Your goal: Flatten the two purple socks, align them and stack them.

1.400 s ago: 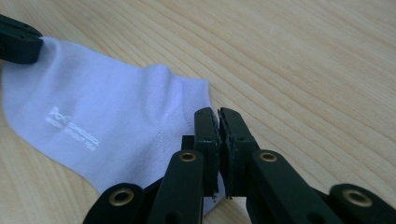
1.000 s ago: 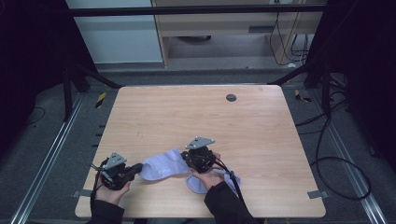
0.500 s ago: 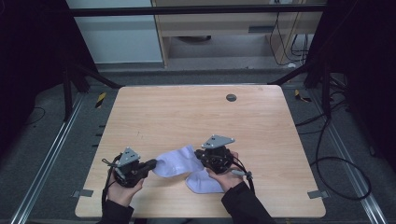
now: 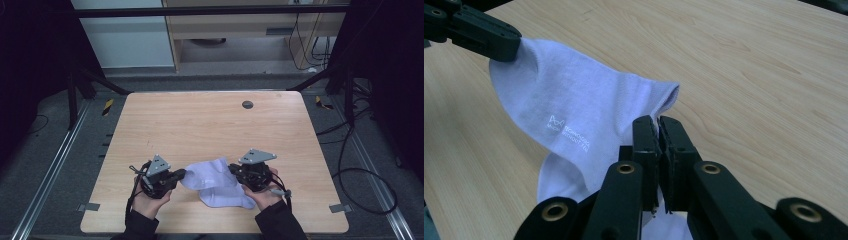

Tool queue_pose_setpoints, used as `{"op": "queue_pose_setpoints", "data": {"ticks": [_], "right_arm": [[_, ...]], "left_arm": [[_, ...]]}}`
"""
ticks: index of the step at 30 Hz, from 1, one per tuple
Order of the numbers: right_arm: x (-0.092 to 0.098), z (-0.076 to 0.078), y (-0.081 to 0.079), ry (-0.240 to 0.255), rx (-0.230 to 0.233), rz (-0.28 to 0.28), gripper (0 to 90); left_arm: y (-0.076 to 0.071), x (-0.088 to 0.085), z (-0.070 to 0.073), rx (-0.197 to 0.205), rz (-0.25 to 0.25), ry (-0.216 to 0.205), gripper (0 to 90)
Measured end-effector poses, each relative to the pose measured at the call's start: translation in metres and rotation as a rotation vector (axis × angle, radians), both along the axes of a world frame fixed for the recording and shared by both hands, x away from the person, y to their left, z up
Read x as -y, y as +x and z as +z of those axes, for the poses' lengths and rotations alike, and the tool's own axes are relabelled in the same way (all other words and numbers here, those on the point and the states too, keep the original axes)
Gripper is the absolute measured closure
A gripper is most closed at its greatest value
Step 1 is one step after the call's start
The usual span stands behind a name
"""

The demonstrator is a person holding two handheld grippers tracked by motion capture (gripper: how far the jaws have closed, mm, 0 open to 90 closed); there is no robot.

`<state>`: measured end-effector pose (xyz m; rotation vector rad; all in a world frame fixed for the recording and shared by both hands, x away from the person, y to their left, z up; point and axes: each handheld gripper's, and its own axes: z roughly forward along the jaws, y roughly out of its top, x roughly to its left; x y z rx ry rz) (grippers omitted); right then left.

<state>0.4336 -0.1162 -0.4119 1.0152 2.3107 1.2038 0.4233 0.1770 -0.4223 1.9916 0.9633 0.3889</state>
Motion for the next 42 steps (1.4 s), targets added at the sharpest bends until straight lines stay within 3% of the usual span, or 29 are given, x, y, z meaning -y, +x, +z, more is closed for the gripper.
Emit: {"op": "queue_pose_setpoints", "data": {"ticks": [15, 22, 42], "right_arm": [[0.045, -0.013, -0.025, -0.002, -0.036, -0.051, 86.7], [0.047, -0.028, -0.030, -0.017, -0.074, -0.046, 86.7], [0.049, -0.048, -0.025, -0.048, -0.131, -0.059, 86.5]], "left_arm": [[-0.002, 0.040, -0.015, -0.051, -0.094, 0.055, 87.2], [-0.003, 0.044, -0.027, -0.078, -0.110, 0.075, 87.3], [0.004, 0.048, -0.049, -0.125, -0.103, 0.120, 87.1]]}}
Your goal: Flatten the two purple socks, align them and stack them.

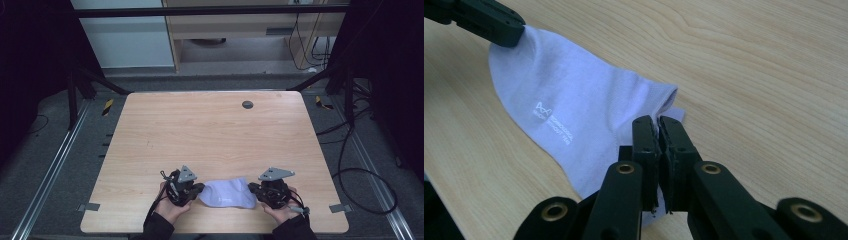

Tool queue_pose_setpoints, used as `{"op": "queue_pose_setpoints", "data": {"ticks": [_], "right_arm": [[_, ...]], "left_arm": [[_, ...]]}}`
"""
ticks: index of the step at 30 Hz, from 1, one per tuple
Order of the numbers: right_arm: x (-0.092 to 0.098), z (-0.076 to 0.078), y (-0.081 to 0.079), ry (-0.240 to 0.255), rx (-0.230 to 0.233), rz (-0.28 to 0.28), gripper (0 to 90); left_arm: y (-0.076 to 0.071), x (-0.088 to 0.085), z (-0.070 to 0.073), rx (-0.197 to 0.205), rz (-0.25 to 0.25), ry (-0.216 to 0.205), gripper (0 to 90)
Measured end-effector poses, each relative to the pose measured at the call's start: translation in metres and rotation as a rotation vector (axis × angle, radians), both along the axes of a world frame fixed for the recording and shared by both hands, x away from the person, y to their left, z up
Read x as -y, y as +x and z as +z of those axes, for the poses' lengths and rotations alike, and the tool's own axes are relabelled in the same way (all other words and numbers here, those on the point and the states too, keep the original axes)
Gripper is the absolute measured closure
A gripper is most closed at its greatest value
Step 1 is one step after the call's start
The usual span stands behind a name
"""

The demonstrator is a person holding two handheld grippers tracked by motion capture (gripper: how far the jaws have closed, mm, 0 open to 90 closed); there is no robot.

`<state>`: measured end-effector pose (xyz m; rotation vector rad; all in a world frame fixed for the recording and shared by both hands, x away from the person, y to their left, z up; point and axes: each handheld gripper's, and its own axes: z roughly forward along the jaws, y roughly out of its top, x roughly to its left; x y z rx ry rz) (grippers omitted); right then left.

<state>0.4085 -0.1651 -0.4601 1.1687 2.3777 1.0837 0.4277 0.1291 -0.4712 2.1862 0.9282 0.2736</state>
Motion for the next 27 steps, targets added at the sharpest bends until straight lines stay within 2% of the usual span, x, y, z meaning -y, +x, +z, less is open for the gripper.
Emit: {"op": "queue_pose_setpoints", "data": {"ticks": [8, 12, 14, 16, 17, 18, 20, 22, 25, 27], "right_arm": [[0.002, -0.008, 0.005, -0.021, -0.004, -0.015, 86.2], [0.001, -0.014, 0.007, -0.044, -0.016, -0.017, 85.4], [0.000, -0.016, 0.007, -0.059, -0.016, -0.019, 80.6], [0.001, -0.017, 0.007, -0.066, 0.001, -0.025, 76.0], [0.002, -0.016, 0.006, -0.060, 0.011, -0.034, 72.9], [0.003, -0.015, 0.005, -0.057, 0.042, -0.039, 70.6], [0.005, -0.012, 0.004, -0.023, 0.083, -0.036, 69.5], [0.005, -0.010, 0.002, 0.019, 0.104, -0.026, 71.0], [0.002, -0.011, 0.003, 0.068, 0.115, -0.003, 78.7], [-0.003, -0.016, 0.004, 0.092, 0.089, 0.015, 83.2]], "left_arm": [[0.004, 0.003, -0.006, -0.001, 0.003, 0.003, 86.6], [0.005, 0.005, -0.012, 0.001, 0.001, 0.019, 85.0], [0.005, 0.005, -0.012, 0.000, 0.000, 0.020, 81.7], [0.004, 0.003, -0.009, 0.023, -0.001, 0.006, 75.3], [0.004, 0.001, -0.007, 0.040, 0.002, 0.001, 73.4], [0.003, 0.001, -0.004, 0.056, 0.008, -0.007, 70.3], [0.002, 0.001, 0.001, 0.078, 0.016, -0.026, 67.6], [-0.001, 0.005, 0.005, 0.100, 0.008, -0.037, 67.8], [-0.004, 0.018, 0.004, 0.110, -0.025, -0.040, 73.2], [-0.004, 0.030, -0.002, 0.099, -0.049, -0.018, 76.1]]}}
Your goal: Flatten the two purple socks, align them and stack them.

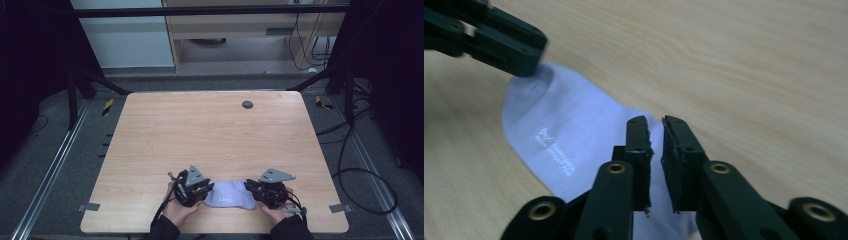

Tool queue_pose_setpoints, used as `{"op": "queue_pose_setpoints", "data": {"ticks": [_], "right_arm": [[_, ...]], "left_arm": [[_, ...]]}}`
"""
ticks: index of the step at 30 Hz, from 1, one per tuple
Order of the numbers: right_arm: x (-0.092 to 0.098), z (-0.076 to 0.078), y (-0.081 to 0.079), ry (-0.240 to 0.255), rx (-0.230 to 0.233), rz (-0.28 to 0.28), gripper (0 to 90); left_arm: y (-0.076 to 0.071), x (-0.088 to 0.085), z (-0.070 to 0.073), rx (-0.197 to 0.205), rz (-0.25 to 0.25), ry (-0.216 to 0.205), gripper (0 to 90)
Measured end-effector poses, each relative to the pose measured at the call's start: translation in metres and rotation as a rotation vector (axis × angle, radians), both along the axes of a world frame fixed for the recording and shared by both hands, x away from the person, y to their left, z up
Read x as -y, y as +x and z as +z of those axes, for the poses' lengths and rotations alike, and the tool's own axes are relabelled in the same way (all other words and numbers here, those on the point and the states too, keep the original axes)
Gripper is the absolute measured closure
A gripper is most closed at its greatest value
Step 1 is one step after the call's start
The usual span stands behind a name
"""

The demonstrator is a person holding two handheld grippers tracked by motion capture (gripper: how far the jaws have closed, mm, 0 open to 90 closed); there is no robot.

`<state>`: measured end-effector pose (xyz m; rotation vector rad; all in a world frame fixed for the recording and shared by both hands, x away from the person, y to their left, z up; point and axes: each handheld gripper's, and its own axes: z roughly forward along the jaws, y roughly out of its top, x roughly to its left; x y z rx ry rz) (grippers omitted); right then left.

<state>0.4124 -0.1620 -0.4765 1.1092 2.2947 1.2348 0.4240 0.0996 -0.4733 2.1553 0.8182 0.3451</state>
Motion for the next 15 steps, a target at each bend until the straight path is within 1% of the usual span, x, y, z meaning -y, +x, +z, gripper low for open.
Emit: {"op": "queue_pose_setpoints", "data": {"ticks": [1, 2, 4, 5, 6, 7, 9, 11, 13, 15], "right_arm": [[-0.003, -0.003, 0.000, -0.011, -0.019, 0.009, 84.6], [-0.005, -0.006, 0.001, -0.031, -0.026, 0.017, 85.8], [-0.007, -0.012, 0.002, -0.060, -0.043, 0.023, 87.1], [-0.007, -0.014, 0.003, -0.070, -0.047, 0.021, 87.7], [-0.005, -0.016, 0.005, -0.082, -0.055, 0.011, 88.1], [-0.003, -0.017, 0.005, -0.086, -0.067, -0.005, 88.7], [0.000, -0.021, 0.006, -0.093, -0.084, -0.017, 89.4], [0.002, -0.022, 0.006, -0.076, -0.085, -0.014, 89.0], [0.002, -0.021, 0.005, -0.078, -0.090, -0.013, 87.6], [0.003, -0.019, 0.005, -0.069, -0.081, -0.007, 85.6]], "left_arm": [[0.000, 0.004, -0.004, -0.010, -0.007, 0.019, 77.0], [0.000, 0.007, -0.007, -0.017, -0.010, 0.036, 77.8], [0.000, 0.009, -0.013, -0.041, -0.012, 0.050, 79.7], [0.000, 0.010, -0.015, -0.043, -0.013, 0.058, 80.0], [0.000, 0.010, -0.017, -0.046, -0.012, 0.055, 80.2], [0.000, 0.010, -0.017, -0.047, -0.013, 0.051, 80.2], [0.000, 0.010, -0.017, -0.049, -0.012, 0.049, 80.2], [0.000, 0.010, -0.017, -0.050, -0.013, 0.046, 80.1], [0.000, 0.009, -0.016, -0.052, -0.010, 0.030, 79.2], [0.000, 0.006, -0.013, -0.042, -0.005, 0.013, 75.3]]}}
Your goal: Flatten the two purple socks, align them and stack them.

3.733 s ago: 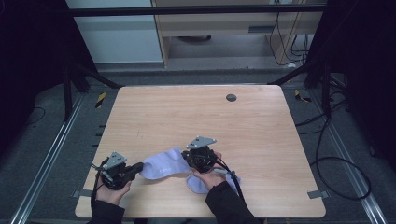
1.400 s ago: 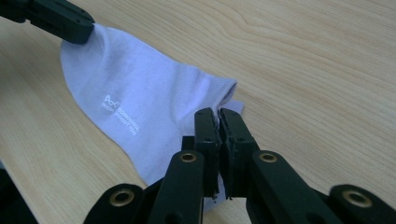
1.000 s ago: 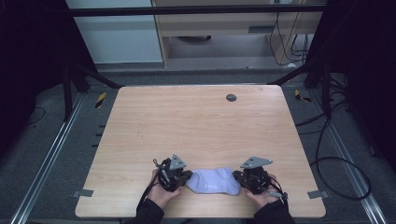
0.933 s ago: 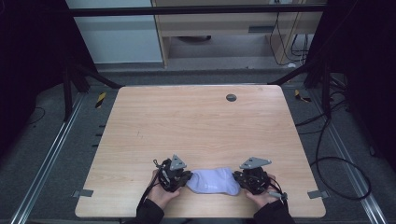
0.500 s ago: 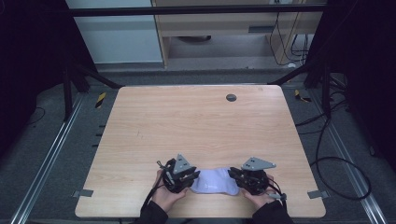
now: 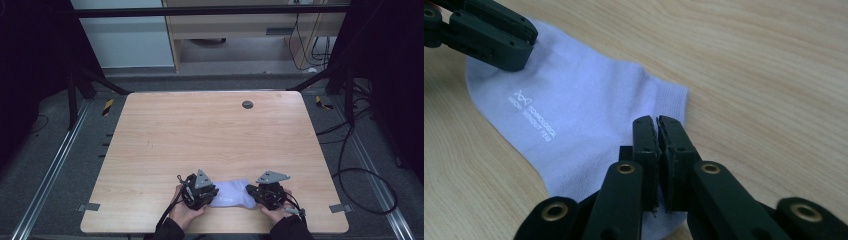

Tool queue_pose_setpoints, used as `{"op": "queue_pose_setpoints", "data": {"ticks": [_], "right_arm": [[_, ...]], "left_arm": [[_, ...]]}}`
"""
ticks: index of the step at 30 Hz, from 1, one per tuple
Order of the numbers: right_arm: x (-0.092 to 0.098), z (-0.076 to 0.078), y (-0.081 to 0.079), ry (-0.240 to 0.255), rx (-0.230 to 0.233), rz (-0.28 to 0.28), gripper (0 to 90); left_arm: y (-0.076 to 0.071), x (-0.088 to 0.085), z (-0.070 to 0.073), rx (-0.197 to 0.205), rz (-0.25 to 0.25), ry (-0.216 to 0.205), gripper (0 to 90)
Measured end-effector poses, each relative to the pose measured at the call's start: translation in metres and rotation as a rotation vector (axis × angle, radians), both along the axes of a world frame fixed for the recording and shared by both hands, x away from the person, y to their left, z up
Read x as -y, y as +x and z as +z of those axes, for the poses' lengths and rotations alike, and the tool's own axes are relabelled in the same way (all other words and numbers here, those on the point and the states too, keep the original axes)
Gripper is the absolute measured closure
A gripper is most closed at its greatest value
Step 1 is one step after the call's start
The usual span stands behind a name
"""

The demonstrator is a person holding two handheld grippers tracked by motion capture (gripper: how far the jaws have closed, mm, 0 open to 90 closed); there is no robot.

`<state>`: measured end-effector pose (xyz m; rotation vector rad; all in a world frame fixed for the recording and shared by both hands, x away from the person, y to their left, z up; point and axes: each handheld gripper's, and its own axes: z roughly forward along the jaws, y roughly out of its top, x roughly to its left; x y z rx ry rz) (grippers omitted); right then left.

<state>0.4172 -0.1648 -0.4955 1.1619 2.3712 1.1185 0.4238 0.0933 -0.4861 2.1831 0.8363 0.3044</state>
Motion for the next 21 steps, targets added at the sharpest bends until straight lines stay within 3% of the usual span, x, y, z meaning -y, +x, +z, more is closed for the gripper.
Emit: {"op": "queue_pose_setpoints", "data": {"ticks": [5, 9, 14, 21], "right_arm": [[0.016, 0.012, 0.000, 0.063, 0.061, -0.042, 77.7], [0.038, 0.017, 0.004, 0.098, 0.100, -0.140, 65.8], [0.064, 0.014, 0.009, 0.085, 0.125, -0.241, 49.3], [0.083, 0.010, 0.015, 0.075, 0.116, -0.310, 35.8]], "left_arm": [[0.001, -0.013, 0.014, 0.055, 0.023, -0.047, 64.3], [0.006, -0.027, 0.019, 0.088, 0.062, -0.068, 54.2], [0.013, -0.053, 0.020, 0.099, 0.127, -0.082, 44.9], [0.020, -0.099, 0.021, 0.117, 0.216, -0.097, 38.0]]}}
